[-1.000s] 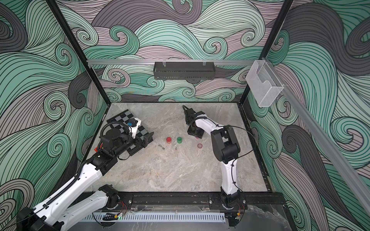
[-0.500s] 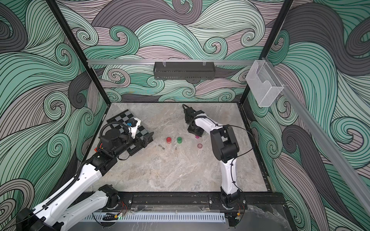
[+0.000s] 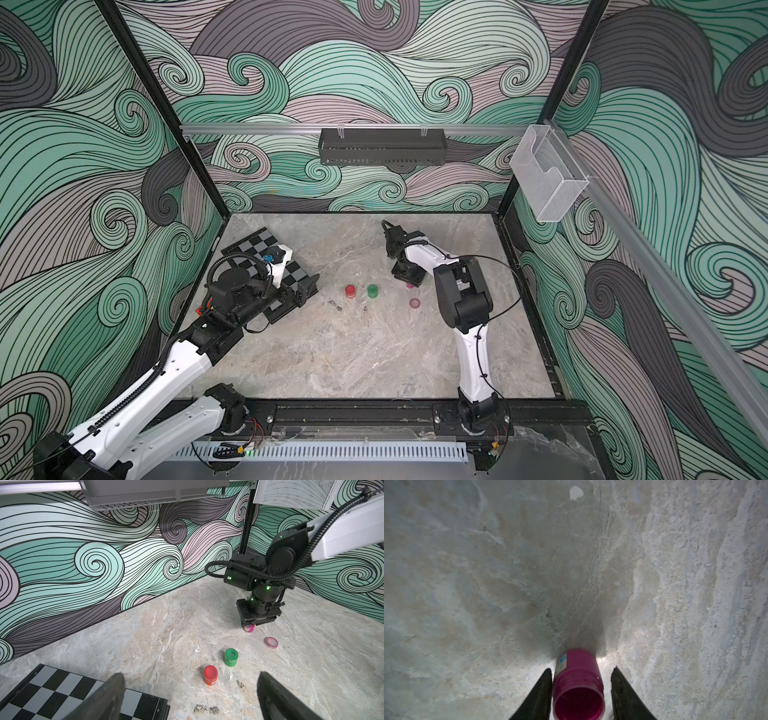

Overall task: Close the paint jar lid
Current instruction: Pick up the paint jar from the center of the board.

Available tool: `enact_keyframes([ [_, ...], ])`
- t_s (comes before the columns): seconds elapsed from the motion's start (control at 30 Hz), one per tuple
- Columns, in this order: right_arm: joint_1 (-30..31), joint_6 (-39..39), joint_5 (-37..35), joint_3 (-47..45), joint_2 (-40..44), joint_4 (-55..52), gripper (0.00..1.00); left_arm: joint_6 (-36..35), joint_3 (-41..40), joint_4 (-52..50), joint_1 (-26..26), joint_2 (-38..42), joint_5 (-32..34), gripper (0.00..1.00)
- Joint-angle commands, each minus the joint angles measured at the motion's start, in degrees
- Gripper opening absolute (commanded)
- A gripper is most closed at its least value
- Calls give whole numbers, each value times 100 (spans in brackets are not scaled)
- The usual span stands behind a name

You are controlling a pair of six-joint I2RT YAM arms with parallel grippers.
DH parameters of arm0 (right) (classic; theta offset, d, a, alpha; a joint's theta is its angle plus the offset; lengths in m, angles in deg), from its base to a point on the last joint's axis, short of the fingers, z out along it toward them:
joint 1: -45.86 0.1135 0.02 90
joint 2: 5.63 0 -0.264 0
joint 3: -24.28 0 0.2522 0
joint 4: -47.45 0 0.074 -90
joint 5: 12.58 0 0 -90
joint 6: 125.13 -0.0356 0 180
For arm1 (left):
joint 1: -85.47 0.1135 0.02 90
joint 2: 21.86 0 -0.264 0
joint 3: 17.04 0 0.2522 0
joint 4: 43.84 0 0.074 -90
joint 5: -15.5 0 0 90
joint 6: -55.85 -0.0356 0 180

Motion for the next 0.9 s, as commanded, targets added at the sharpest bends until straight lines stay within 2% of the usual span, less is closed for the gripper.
enact_keyframes([
  [0.0,-18,-153,28,193,-106,122,45,85,206,148,-2,-3,-112,98],
  [0.5,-10,121,26,165,-82,142,34,47,215,121,-2,-38,-87,99],
  [0.87,413,1226,-120,-414,1108,462,35,1,207,77,-7,18,-64,99],
])
